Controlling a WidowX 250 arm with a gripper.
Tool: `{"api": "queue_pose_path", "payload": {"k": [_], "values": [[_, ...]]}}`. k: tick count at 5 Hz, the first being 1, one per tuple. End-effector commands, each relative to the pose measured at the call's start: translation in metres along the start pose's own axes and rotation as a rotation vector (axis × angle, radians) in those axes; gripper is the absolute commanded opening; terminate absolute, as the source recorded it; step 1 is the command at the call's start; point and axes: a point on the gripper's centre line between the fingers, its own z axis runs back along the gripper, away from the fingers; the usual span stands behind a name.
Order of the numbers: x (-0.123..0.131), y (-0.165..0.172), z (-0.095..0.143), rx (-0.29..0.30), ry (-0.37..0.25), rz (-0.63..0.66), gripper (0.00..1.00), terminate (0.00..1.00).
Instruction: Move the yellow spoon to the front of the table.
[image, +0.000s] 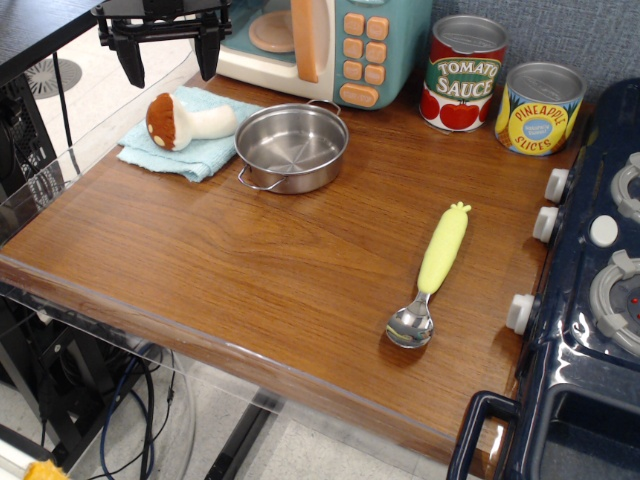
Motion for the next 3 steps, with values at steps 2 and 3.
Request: {"api": "queue_pose_path", "payload": {"k": [2,3], "values": [[-0.008,-0.008,0.026,-0.042,-0.050,-0.033,1.00,0.00],[-0.019,-0.026,0.037,-0.067,-0.031,-0.104,1.00,0.00]]}}
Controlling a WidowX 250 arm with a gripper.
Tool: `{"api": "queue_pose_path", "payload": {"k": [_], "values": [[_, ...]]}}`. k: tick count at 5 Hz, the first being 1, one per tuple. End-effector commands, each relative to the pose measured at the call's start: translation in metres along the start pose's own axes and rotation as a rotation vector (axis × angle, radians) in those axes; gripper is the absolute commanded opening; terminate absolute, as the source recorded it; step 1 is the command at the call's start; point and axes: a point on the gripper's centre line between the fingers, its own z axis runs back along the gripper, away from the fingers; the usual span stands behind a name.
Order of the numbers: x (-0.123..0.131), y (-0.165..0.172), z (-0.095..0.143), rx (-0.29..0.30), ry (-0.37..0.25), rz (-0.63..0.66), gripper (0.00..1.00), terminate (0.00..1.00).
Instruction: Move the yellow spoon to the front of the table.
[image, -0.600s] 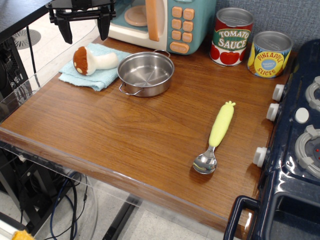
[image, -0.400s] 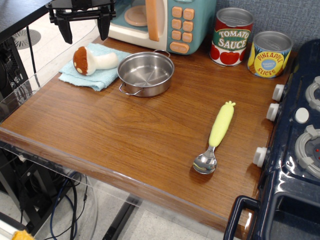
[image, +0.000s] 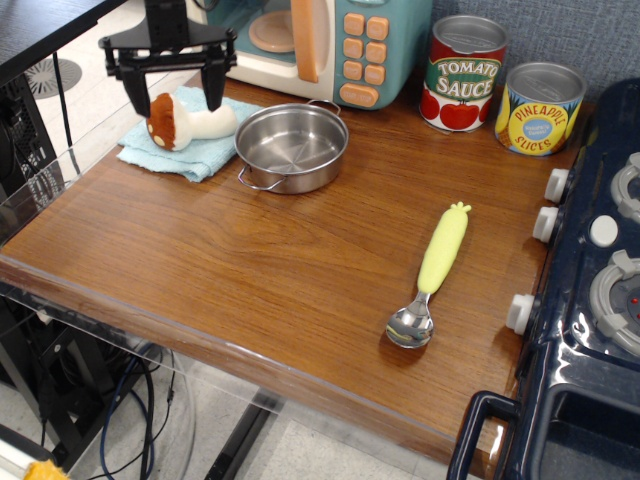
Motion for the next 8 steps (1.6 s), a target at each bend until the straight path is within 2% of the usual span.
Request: {"api": "queue_pose_path", "payload": {"k": [1,2,4,5,6,8], "values": [[-0.021,-0.050,0.057,-0.119,-0.077,-0.175,1.00,0.00],[-0.048,-0.090,0.061,-0.177,-0.057,-0.323,1.00,0.00],[-0.104,-0.153,0.060,-0.237,-0.025,-0.500,1.00,0.00],[-0.126,-0.167,0.048,-0.190,0.009,-0.561,1.00,0.00],[-0.136,-0.169,0.034,-0.172,0.034,-0.580,1.00,0.00],[-0.165,-0.177,0.012,-0.180,0.109,-0.683,1.00,0.00]]}}
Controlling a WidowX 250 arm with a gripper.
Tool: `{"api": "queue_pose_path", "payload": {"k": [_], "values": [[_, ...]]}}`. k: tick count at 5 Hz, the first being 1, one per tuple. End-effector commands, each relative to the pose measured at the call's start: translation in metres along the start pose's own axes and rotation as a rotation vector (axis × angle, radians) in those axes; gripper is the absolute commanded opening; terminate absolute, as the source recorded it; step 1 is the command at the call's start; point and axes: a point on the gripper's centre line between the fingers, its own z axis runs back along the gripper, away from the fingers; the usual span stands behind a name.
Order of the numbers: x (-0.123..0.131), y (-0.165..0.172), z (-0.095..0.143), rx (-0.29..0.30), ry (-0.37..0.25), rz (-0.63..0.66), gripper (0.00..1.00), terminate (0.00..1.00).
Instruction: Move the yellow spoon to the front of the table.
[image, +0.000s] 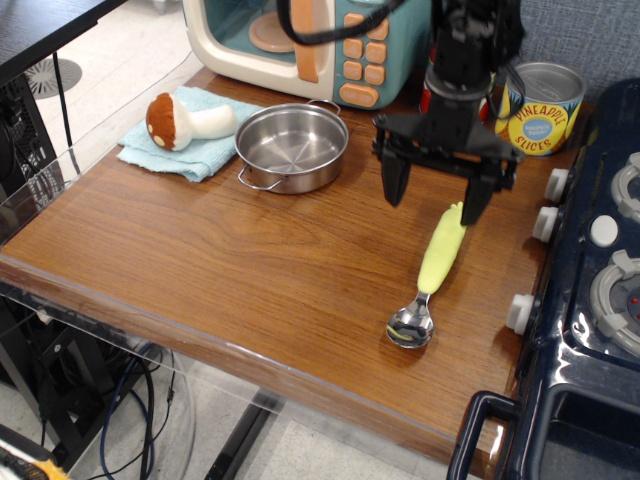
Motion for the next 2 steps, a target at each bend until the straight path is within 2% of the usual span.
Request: {"api": "queue_pose_path", "payload": {"k": [1,2], "values": [[-0.0133,-0.0206,-0.0058,-0.087,0.011,-0.092,1.00,0.00],[-0.0142,-0.0235,-0.0144,-0.086,0.030,-0.098,1.00,0.00]]}}
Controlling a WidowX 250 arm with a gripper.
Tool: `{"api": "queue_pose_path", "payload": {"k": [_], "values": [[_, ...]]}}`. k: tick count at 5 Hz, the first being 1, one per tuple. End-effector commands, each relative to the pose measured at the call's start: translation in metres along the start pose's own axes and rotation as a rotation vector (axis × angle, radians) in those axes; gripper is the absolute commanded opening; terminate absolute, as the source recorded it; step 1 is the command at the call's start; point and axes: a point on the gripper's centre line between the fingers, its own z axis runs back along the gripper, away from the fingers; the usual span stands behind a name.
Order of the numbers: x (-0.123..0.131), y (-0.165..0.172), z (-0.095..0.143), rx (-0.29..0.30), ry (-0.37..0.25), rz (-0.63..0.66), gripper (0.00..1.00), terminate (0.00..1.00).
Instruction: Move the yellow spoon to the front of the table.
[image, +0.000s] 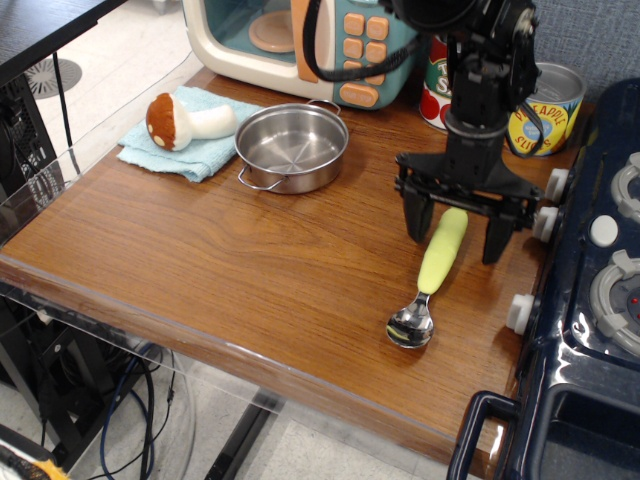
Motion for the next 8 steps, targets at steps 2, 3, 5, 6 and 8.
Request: {"api": "queue_pose_path", "payload": {"k": [2,3,5,6,8], "values": [[-0.004,0.003,0.003,-0.002,-0.011,-0.003,0.00,0.00],[-0.006,0.007,0.010,0.001,-0.032,0.007,0.00,0.00],[-0.013,0.020,0.041,0.003,-0.061,0.073,0.00,0.00],[-0.020,0.035,0.067,0.016,-0.106,0.170,0.00,0.00],[-0.045,0.083,0.115,0.106,-0.205,0.554,0.00,0.00]]}}
